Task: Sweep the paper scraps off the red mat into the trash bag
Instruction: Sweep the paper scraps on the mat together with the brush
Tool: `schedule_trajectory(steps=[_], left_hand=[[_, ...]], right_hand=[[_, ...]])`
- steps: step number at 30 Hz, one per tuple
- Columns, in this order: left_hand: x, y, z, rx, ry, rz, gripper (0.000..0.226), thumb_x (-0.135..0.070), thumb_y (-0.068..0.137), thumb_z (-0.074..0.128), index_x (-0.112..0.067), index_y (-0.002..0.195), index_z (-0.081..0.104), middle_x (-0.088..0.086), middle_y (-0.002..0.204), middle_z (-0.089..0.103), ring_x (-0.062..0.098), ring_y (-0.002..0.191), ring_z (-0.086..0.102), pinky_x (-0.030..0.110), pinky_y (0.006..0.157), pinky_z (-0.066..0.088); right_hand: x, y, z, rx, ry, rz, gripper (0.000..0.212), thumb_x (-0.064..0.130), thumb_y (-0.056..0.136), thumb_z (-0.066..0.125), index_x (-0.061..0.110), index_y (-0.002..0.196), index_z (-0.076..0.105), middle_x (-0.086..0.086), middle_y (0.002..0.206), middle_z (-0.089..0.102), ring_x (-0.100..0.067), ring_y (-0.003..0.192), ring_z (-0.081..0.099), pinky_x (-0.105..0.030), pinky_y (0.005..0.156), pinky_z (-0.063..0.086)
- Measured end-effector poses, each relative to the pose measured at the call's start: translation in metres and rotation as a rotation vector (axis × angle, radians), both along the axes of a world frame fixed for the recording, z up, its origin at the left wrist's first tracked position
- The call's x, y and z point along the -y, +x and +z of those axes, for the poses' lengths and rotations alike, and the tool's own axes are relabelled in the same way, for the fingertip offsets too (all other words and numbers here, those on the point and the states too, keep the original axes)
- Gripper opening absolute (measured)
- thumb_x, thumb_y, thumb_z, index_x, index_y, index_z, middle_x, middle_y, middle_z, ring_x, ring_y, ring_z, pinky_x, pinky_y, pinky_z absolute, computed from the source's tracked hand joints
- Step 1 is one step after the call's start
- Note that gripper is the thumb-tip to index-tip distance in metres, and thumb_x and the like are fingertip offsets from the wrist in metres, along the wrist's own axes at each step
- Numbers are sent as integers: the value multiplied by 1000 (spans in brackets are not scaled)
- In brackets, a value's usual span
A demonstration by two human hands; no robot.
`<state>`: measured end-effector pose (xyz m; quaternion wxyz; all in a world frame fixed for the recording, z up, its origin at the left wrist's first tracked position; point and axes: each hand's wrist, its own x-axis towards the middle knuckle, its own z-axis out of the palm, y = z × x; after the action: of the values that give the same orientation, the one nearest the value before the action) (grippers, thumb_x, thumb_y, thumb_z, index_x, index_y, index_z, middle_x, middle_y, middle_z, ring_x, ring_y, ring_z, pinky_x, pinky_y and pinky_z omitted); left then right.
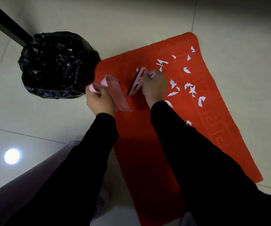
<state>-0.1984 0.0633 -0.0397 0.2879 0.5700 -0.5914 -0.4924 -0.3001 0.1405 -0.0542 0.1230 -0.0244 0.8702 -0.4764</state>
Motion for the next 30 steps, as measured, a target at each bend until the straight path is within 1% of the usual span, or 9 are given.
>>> schedule_trajectory(steps=[2,4,9,13,17,21,25,27,30], left_hand=[[0,-2,1,5,-2,-3,28,-14,97,40,9,106,55,-8,65,47,-13,51,50,1,52,38],[0,-3,2,16,-5,-2,29,-14,97,40,8,106,56,-7,66,48,-3,53,50,2,52,38],[0,-7,0,29,-17,-13,28,-14,97,40,7,103,56,-10,64,46,-4,53,48,2,53,37],[-5,-11,-1,38,-19,-19,30,-16,97,39,7,104,57,-11,65,47,-7,54,49,1,54,37],[-7,-12,1,44,-28,-28,30,-15,97,39,7,103,58,-12,66,47,-3,56,48,1,55,37],[-7,-13,2,42,-23,-29,29,-15,97,39,7,102,57,-11,65,46,-1,57,45,1,54,37],[-13,-17,3,32,-3,-44,26,-16,97,38,3,96,56,-9,63,46,-3,54,48,2,52,37],[-18,-19,5,26,17,-52,25,-16,98,38,2,97,56,-9,63,45,-12,50,49,1,51,37],[-24,-20,7,16,25,-60,29,-15,98,39,7,103,56,-10,62,44,-18,49,47,-1,51,36]], right_hand=[[9,-3,-1,48,-77,-3,19,14,92,54,3,82,66,-12,74,68,-20,62,64,-27,57,51],[10,-7,-8,73,-77,-10,20,14,92,53,0,84,65,-15,78,69,-26,68,66,-35,61,53],[-11,-12,-20,42,57,-111,34,14,94,49,14,60,47,4,55,44,-7,46,39,-12,41,29],[-12,-6,-5,-33,31,-79,19,9,91,50,5,75,61,-1,60,56,-13,50,50,-12,43,34],[-1,-7,-7,8,-39,-52,18,9,91,52,-3,83,62,-16,75,66,-30,64,64,-40,59,54],[-20,-8,-15,38,1,-108,20,10,91,50,8,74,60,-5,64,58,-22,60,59,-31,56,49],[-36,-2,-12,-14,30,-198,47,3,87,52,22,51,29,5,48,39,-8,43,37,-12,40,32],[-34,-2,-8,-35,-9,-193,43,2,86,53,21,53,34,2,50,45,-11,43,40,-11,40,34],[-26,-6,-6,24,-64,-130,12,5,86,54,5,76,59,-4,66,61,-16,56,57,-16,50,45]])
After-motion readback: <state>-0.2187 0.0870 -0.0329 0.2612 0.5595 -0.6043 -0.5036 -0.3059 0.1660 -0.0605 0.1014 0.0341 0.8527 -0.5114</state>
